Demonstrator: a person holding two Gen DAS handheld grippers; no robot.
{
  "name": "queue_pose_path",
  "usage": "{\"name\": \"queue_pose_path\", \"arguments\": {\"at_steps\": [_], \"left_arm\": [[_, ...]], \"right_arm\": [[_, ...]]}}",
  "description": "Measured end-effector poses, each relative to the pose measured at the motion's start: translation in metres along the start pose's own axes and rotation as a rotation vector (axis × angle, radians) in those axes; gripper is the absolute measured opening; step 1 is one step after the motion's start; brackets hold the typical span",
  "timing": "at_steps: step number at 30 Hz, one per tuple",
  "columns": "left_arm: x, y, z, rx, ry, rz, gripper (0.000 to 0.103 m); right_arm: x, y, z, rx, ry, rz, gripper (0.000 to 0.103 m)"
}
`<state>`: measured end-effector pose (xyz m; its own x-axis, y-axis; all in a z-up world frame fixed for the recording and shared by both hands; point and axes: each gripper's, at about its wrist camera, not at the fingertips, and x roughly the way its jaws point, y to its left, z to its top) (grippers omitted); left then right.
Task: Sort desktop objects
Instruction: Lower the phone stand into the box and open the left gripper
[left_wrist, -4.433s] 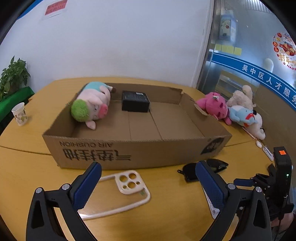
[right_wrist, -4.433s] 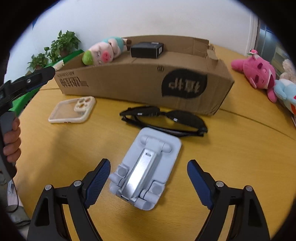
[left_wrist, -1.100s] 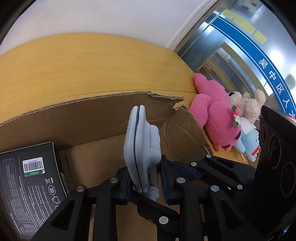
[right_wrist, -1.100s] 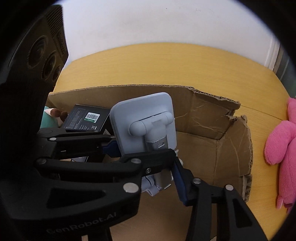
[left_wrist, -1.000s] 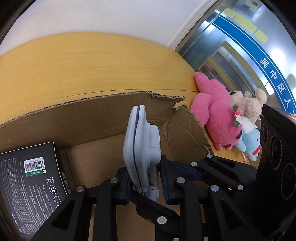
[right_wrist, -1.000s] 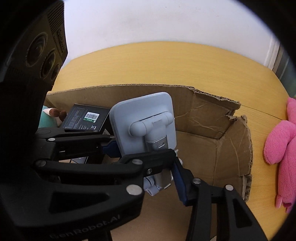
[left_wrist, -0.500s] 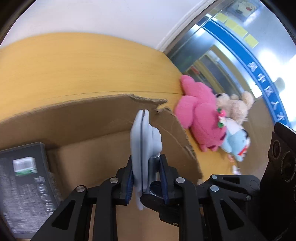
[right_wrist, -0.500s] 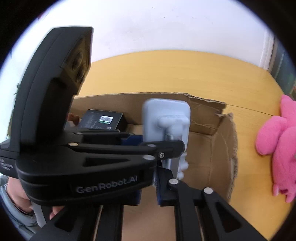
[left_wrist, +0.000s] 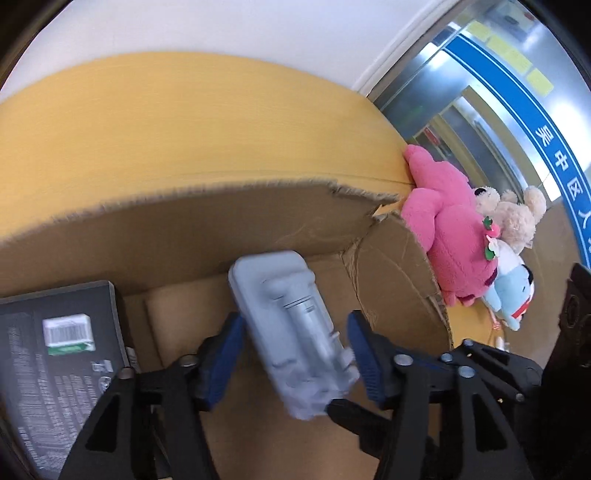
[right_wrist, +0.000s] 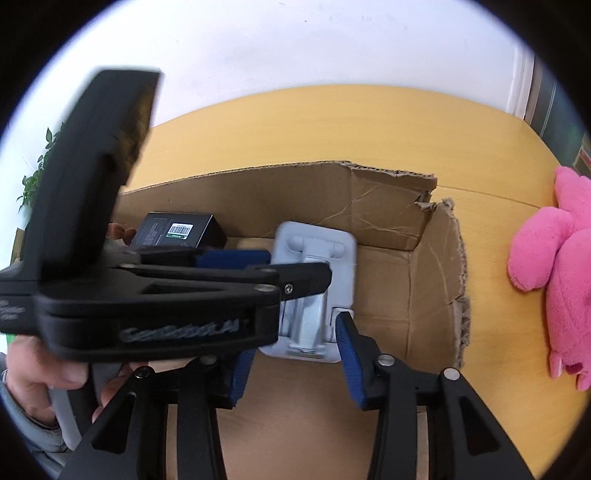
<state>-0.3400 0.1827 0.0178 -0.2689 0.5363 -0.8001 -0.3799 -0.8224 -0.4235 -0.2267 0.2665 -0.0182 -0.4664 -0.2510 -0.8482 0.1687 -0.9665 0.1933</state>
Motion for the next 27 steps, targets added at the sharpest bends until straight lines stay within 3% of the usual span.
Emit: {"name": "queue_pose_path", "arguments": {"at_steps": [2,7,9,10,12,16,20,23,25,26,27], "left_arm": [[-0.013,-0.006,0.002,0.022,-0.036,0.025,0.065],[-0.052,-0.005,0.005,0.033,-0.133,0.065,0.065],[-0.067,-0.004,0.002,0.032,-0.158,0.132,0.065],[-0.075,-0.002,-0.001,0.036,-0.169,0.165,0.065],[-0.094,0.002,-0.010,0.044,-0.193,0.154,0.065],[-0.132,0.010,-0.029,0.047,-0.237,0.171,0.065],[-0.176,0.006,-0.057,0.076,-0.317,0.217,0.068],[-0.208,-0.006,-0.083,0.121,-0.399,0.301,0.075],[-0.229,-0.016,-0.102,0.146,-0.459,0.359,0.081],[-0.237,-0.022,-0.112,0.149,-0.488,0.386,0.083],[-0.245,-0.027,-0.124,0.147,-0.524,0.421,0.090]], "right_arm": [[0.005,0.004,0.000,-0.007,0.005,0.005,0.042],[0.018,0.014,0.005,-0.016,-0.001,0.041,0.043],[0.022,0.011,0.005,-0.006,-0.010,0.045,0.048],[0.027,0.011,0.005,0.001,-0.002,0.022,0.048],[0.038,0.013,-0.001,0.014,0.026,-0.023,0.048],[0.040,0.011,-0.009,0.040,-0.002,-0.088,0.029],[0.023,0.009,-0.014,0.053,-0.061,-0.162,0.030],[-0.008,0.013,-0.023,0.082,-0.121,-0.081,0.037],[-0.042,0.015,-0.046,0.073,-0.170,-0.054,0.058],[-0.061,0.022,-0.055,0.062,-0.204,-0.045,0.063],[-0.076,-0.011,-0.038,0.054,-0.222,-0.040,0.073]]}}
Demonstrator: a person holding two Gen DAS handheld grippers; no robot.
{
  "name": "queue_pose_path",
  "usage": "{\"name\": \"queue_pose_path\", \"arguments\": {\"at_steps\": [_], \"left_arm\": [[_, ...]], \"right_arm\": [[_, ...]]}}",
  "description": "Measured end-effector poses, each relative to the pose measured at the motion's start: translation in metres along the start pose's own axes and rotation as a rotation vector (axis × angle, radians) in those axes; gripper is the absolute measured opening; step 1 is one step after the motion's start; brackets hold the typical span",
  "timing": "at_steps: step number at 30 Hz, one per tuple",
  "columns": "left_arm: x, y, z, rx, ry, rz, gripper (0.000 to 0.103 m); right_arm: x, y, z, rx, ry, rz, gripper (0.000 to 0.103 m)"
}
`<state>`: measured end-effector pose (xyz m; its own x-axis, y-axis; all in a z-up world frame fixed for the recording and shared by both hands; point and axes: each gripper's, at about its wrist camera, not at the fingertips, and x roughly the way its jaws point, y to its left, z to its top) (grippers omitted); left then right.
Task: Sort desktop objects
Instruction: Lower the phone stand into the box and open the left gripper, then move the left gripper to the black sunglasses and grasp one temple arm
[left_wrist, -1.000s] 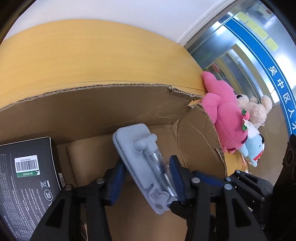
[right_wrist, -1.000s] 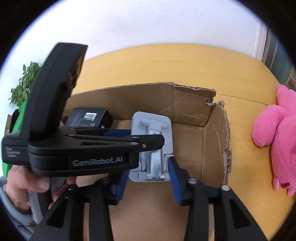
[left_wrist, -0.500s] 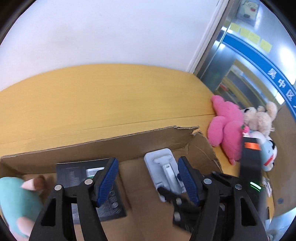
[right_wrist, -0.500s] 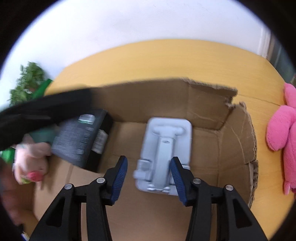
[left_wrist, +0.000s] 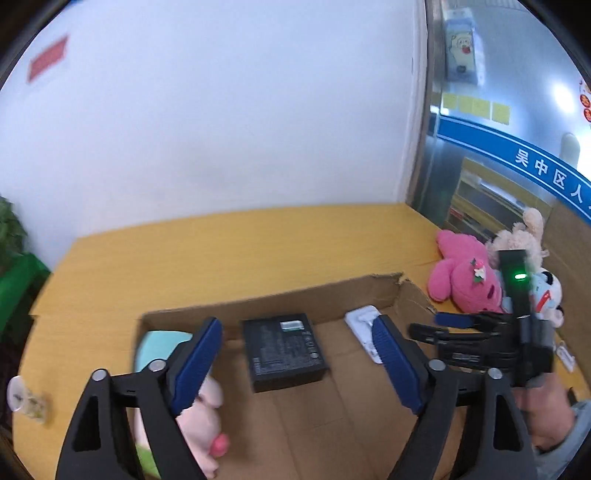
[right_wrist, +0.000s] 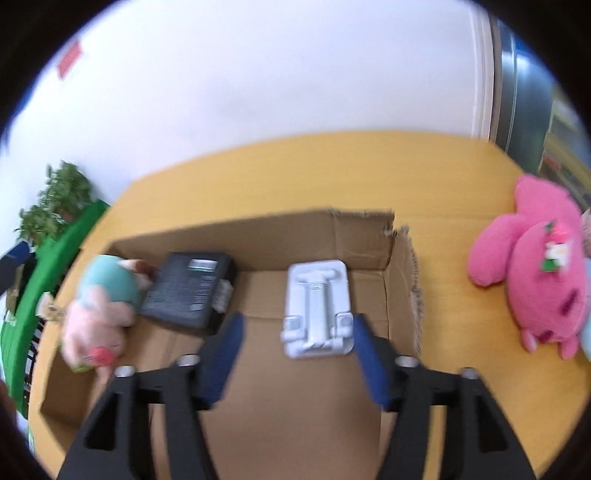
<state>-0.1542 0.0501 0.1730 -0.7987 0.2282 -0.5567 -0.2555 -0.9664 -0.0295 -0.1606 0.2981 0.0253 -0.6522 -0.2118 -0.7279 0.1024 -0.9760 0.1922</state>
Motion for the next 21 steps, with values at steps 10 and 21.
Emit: {"name": "queue_pose_path", "arguments": {"at_steps": [10,21], "left_arm": [[-0.115,-0.022,-0.079,0.018,-0.179,0.169,0.103],[-0.180,-0.005,-0.155,-0.106,-0.144,0.170,0.103]], "right_arm": [[-0.119,0.063,-0.041,-0.170,-0.103,0.092,0.081],[-0.147,0.051,-0.101,-0.279,-0.029,0.148,0.081]]}}
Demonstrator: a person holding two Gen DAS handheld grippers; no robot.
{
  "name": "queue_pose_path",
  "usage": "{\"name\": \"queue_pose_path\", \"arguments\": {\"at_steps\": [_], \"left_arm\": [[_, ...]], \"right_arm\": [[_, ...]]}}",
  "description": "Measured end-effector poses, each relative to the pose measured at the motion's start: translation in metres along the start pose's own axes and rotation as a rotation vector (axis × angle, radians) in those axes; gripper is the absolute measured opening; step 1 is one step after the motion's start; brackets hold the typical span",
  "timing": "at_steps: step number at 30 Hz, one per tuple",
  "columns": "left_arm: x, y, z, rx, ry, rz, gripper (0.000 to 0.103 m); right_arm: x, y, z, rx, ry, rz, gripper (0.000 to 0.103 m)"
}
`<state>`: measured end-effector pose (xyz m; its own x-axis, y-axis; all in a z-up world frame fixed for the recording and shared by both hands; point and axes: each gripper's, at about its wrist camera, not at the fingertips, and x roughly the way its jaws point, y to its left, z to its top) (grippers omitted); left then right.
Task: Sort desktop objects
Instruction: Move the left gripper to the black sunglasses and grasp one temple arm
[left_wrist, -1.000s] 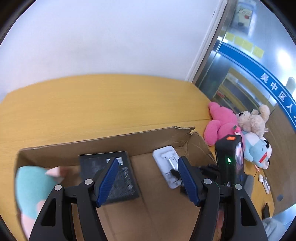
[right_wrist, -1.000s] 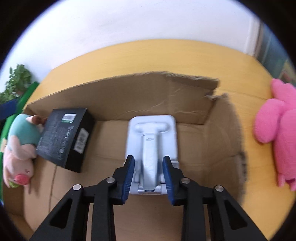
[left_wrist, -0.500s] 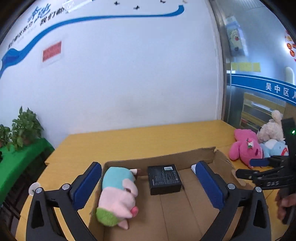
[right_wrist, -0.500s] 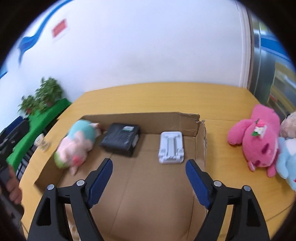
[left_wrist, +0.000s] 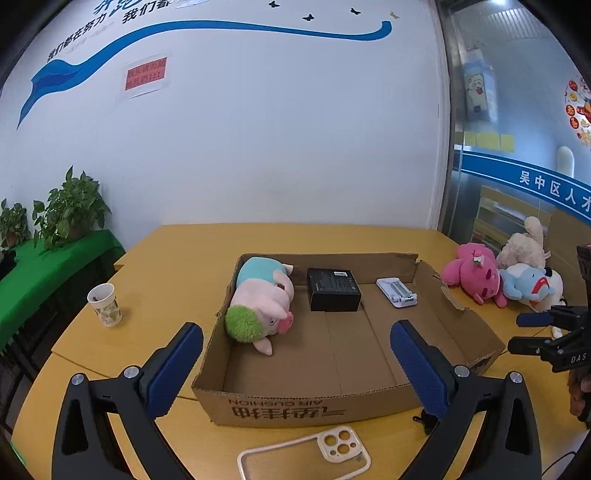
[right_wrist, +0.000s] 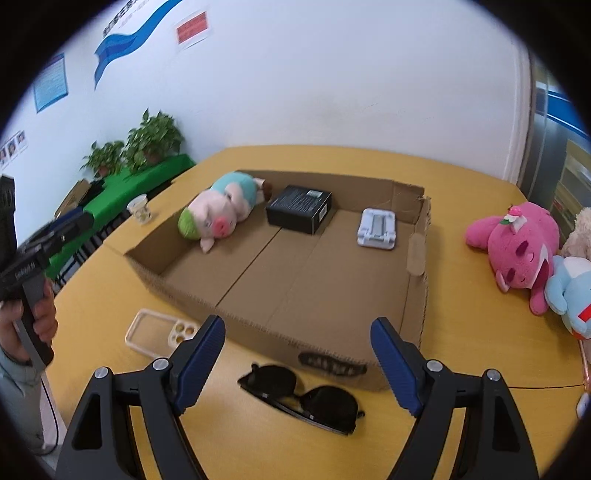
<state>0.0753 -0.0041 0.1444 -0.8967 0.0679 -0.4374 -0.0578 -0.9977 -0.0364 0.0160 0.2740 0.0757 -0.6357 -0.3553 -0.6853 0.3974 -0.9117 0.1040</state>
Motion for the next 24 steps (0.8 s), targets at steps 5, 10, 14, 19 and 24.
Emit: {"name": "queue_pose_path", "arguments": {"at_steps": [5,10,14,19,24], "left_arm": [[-0.014,0.002,-0.017,-0.001,0.018,0.027,0.103],[-0.003,-0.002,-0.044,0.003,0.109,-0.031,0.103],[0.012,-0.010,-0.066,-0.016,0.198,-0.101,0.103],[0.020,-0.023,-0.082,0.014,0.253,-0.125,0.103],[0.025,-0.021,-0.089,-0.014,0.286,-0.140,0.103]], "right_arm": [[0.003,0.011,-0.029,-0.047,0.036,0.012,0.081],[0.042,-0.022,-0.073,0.078,0.201,0.043,0.081],[0.070,-0.051,-0.090,0.175,0.244,0.089,0.081],[0.074,-0.033,-0.095,0.160,0.257,0.143,0.082],[0.049,0.024,-0.111,0.112,0.270,0.324,0.082]]}}
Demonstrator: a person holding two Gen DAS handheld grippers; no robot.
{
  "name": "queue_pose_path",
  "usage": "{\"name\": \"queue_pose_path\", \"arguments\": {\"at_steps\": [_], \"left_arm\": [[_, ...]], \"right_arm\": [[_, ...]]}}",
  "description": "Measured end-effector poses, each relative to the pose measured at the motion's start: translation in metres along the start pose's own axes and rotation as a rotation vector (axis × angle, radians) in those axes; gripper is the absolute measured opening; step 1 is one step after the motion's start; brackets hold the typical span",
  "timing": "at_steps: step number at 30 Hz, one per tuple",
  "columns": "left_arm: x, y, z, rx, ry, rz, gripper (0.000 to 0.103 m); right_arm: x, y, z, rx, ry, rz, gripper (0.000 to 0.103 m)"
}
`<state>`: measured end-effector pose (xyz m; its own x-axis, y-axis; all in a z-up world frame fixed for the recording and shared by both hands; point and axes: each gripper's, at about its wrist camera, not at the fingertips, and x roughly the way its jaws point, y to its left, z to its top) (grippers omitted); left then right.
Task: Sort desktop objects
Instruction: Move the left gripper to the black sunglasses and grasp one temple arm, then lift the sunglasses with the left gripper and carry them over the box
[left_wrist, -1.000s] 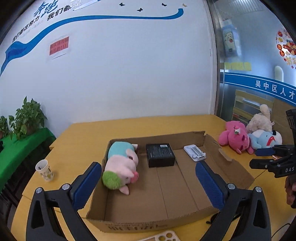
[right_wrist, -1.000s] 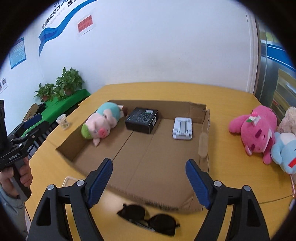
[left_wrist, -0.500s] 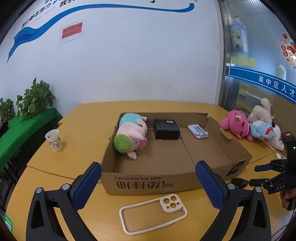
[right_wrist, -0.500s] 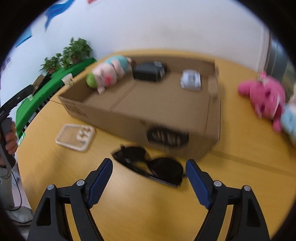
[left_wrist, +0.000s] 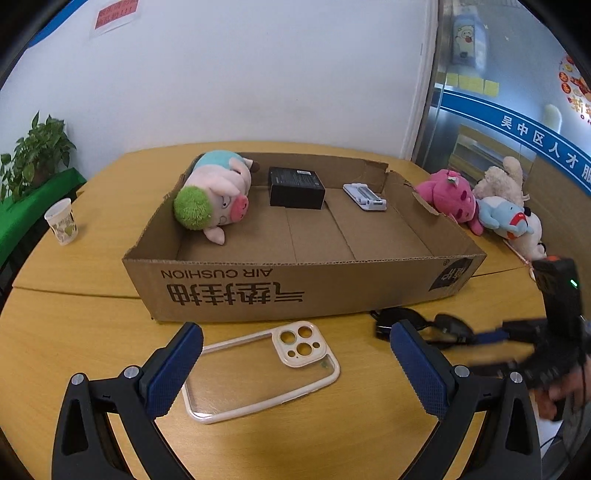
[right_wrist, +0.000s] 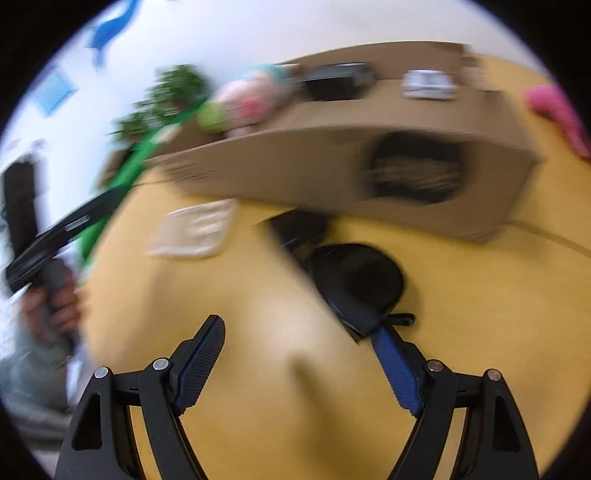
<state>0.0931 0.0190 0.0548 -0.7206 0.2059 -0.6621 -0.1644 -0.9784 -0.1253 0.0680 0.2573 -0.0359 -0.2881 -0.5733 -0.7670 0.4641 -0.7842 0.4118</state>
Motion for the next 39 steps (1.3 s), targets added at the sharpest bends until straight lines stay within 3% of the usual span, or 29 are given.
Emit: {"name": "queue_pose_path", "arguments": {"at_steps": [2,5,8,11,16,19,22,28,33,35,39], "left_arm": [[0.004,0.003,-0.001,-0.015,0.016,-0.014,0.103],[0.012,0.004,-0.002,-0.036,0.050,-0.058,0.103],[0.023,-0.002,-0.002,-0.064,0.099,-0.157,0.103],[0.039,-0.007,-0.002,-0.102,0.161,-0.243,0.103],[0.065,-0.014,-0.006,-0.189,0.254,-0.354,0.102],[0.081,-0.015,-0.007,-0.240,0.299,-0.417,0.101],[0.095,-0.026,-0.011,-0.260,0.357,-0.480,0.092],[0.114,-0.055,-0.021,-0.215,0.450,-0.520,0.077],[0.115,-0.061,-0.022,-0.208,0.442,-0.511,0.064],[0.118,-0.058,-0.023,-0.224,0.453,-0.498,0.039],[0.122,-0.051,-0.029,-0.262,0.465,-0.532,0.037]], "right_arm": [[-0.002,0.020,-0.010,-0.052,-0.001,0.033,0.082],[-0.004,0.022,-0.015,-0.073,-0.010,-0.024,0.082],[0.004,0.007,-0.009,-0.020,0.004,-0.082,0.082],[0.009,0.009,-0.007,-0.032,-0.002,-0.025,0.082],[0.030,0.020,0.001,-0.061,-0.001,-0.050,0.081],[0.034,0.025,0.003,-0.081,-0.015,-0.084,0.072],[0.036,0.033,0.001,-0.104,-0.014,-0.130,0.055],[0.030,0.031,-0.007,-0.005,-0.058,-0.113,0.054],[0.027,0.030,-0.012,0.101,-0.113,-0.090,0.054],[0.025,0.026,-0.015,0.136,-0.126,-0.053,0.054],[0.025,0.030,-0.014,0.128,-0.125,-0.066,0.055]]}}
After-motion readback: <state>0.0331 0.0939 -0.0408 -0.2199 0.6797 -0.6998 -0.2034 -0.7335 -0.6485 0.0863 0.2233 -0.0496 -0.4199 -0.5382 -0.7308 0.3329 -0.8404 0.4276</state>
